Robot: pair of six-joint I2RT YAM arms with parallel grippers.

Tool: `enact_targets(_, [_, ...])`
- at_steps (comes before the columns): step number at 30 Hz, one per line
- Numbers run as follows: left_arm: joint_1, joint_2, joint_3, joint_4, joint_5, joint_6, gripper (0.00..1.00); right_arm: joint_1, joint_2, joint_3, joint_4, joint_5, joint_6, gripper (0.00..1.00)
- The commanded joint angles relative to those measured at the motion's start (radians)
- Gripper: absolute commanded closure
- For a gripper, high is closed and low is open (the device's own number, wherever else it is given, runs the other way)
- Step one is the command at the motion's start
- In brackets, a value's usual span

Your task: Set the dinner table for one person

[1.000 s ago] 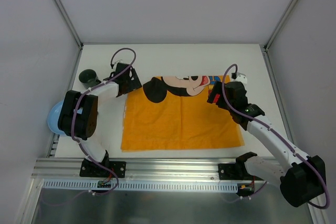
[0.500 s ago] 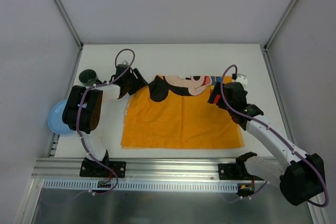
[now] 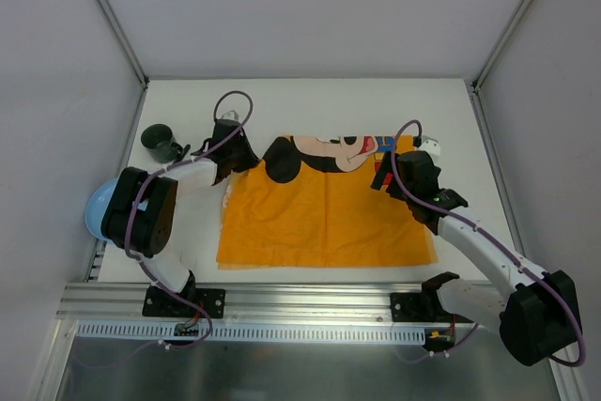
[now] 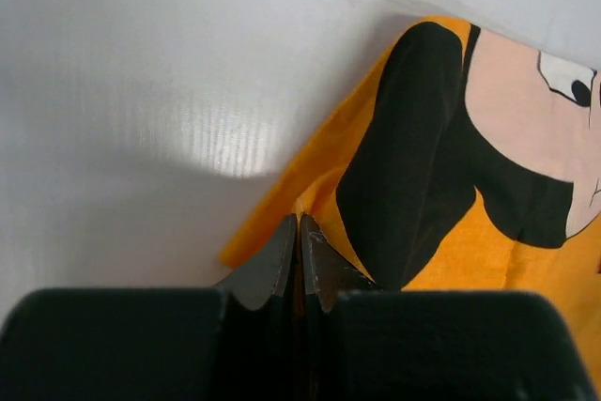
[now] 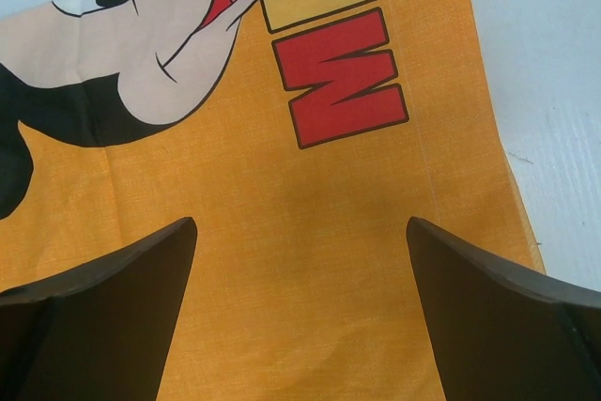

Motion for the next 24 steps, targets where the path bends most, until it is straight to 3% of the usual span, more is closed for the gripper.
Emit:
enact_targets(1, [-0.098, -0.173, 0.003, -0.044, -0.211, 0.161, 1.0, 0.009, 0.008, -0.002, 0.043, 0.006, 0.017, 0.01])
enact_targets(5, [-0.186, -0.24, 0.026, -0.066, -0.393, 0.267, 1.0, 0.01, 0.021, 0.0, 0.052, 0.009, 0.017, 0.01])
enact_targets(6, [-0.199, -0.244, 0.039, -0.072, -0.426, 0.305, 0.96, 0.012, 0.028, 0.003, 0.054, 0.006, 0.017, 0.01])
enact_targets(8, [-0.212, -0.224, 0.068, -0.081, -0.495, 0.335, 0.76, 0.012, 0.035, 0.004, 0.055, 0.006, 0.014, 0.01])
enact_targets(9, [-0.213, -0.214, 0.081, -0.113, -0.536, 0.341, 0.62, 0.012, 0.041, 0.005, 0.054, 0.008, 0.016, 0.01])
enact_targets(10, [-0.213, -0.179, 0.095, -0.133, -0.585, 0.34, 0.36, 0.013, 0.042, 0.005, 0.055, 0.006, 0.016, 0.01])
enact_targets(12, [-0.212, -0.119, 0.139, -0.22, -0.78, 0.309, 0.14, 0.013, 0.042, 0.003, 0.054, 0.008, 0.014, 0.01])
enact_targets(16, [-0.213, -0.083, 0.167, -0.303, -0.98, 0.232, 0.02, 0.012, 0.035, -0.008, 0.051, 0.011, 0.006, 0.01])
enact_targets(24, [-0.223, -0.145, 0.119, -0.307, -0.877, 0.166, 0.02, 0.018, 0.045, -0.005, 0.057, 0.0, 0.009, 0.01])
